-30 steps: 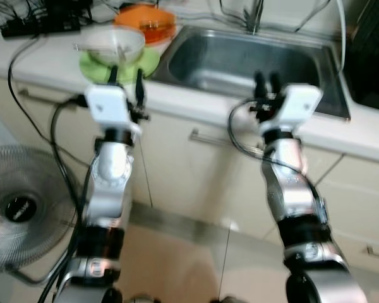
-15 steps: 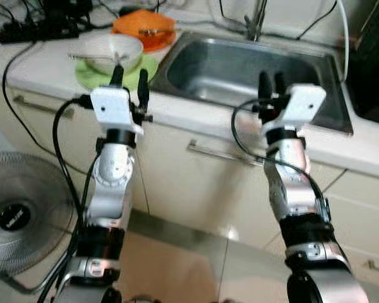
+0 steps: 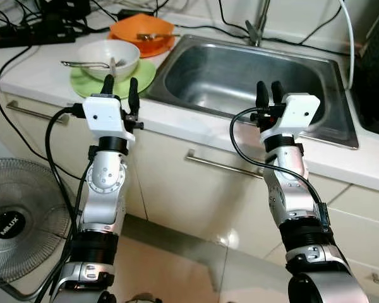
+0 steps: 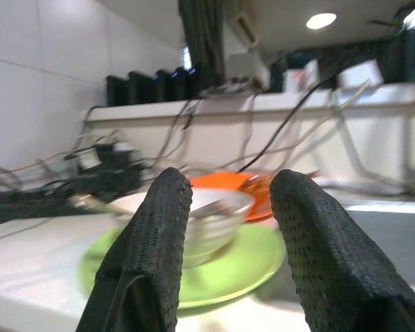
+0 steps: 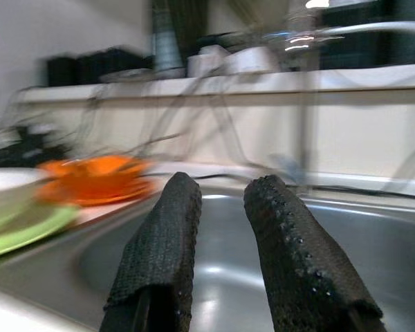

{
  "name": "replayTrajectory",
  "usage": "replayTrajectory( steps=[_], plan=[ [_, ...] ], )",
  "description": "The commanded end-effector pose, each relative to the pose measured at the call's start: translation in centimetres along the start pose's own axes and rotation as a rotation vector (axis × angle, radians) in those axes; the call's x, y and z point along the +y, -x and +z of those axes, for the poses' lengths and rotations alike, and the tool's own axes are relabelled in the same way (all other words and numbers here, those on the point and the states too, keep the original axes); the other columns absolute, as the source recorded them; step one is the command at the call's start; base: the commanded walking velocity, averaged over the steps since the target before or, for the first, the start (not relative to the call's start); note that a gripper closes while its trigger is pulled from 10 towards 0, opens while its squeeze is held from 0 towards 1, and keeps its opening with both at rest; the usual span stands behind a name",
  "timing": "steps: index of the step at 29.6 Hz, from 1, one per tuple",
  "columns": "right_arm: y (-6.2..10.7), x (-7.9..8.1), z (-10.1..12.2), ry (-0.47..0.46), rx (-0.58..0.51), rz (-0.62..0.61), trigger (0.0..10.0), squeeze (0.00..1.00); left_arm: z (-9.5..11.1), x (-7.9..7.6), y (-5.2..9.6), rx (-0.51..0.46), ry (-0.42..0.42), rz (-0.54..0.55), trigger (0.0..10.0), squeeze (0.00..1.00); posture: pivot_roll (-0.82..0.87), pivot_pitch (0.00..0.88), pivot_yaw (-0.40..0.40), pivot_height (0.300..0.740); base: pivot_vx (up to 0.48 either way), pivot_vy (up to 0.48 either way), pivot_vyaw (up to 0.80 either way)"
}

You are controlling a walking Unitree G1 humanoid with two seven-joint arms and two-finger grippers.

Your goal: Kitchen organization

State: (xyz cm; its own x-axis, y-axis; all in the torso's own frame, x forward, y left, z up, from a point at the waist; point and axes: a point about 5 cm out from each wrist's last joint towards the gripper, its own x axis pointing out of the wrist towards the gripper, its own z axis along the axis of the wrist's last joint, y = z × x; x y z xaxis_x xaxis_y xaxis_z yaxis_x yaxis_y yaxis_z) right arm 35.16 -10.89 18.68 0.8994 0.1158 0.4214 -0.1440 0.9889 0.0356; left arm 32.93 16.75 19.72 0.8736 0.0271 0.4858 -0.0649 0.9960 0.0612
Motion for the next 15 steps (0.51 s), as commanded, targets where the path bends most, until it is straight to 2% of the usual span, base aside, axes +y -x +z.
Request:
replayTrajectory(
  steps=[1,15],
  plan=[
    [0.00,-0.94,-0.12,0.019,0.007,-0.019,10.0,0.00,-0.15,-0.60,0.23,0.000,0.006,-0.010,10.0,0.00,0.11,0.099,-0.026,0.740,0.304,0.000,0.00],
    [0.02,-0.39,-0.45,0.030,0.019,0.026,10.0,0.00,-0.77,0.25,1.11,0.022,-0.015,0.022,10.0,0.00,0.11,0.097,-0.030,0.740,0.302,0.000,0.00]
  ],
)
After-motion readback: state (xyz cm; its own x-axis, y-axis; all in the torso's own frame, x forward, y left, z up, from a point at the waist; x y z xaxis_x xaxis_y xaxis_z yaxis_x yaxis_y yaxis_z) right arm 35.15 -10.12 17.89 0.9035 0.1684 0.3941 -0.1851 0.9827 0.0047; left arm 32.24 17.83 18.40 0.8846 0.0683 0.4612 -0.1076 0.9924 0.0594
